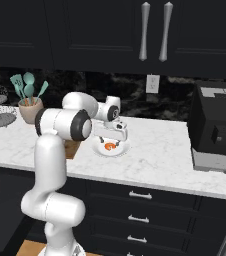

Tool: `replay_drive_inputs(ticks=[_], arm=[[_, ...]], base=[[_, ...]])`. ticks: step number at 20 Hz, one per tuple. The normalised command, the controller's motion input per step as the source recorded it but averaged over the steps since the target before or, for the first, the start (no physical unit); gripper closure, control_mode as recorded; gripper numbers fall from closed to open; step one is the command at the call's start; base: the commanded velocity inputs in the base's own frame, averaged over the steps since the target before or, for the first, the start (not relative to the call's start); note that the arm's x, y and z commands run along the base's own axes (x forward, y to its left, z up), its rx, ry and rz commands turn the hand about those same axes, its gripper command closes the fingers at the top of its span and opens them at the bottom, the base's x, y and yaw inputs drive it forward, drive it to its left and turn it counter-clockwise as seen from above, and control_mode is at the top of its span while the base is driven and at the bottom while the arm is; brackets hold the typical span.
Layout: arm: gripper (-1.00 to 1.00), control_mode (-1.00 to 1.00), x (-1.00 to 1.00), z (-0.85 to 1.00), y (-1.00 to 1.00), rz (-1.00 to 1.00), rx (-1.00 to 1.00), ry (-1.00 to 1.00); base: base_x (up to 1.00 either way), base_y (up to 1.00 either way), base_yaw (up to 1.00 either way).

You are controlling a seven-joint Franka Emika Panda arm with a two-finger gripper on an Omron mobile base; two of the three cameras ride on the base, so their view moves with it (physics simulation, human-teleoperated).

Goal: Pick up the knife from the drawer and place it on the cutting board. Then place the meat from the plate to the cutting board.

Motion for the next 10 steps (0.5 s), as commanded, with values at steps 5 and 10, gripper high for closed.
replay_drive_inputs(ticks=[5, 10], arm=[[-1.0, -1.0, -0.07, -0.02, 0.0, 0.0, 0.0, 0.0], [-1.0, -1.0, -0.06, -0.05, 0.0, 0.0, 0.0, 0.0]], base=[[0.0, 0.0, 0.0], [0.0, 0.0, 0.0]])
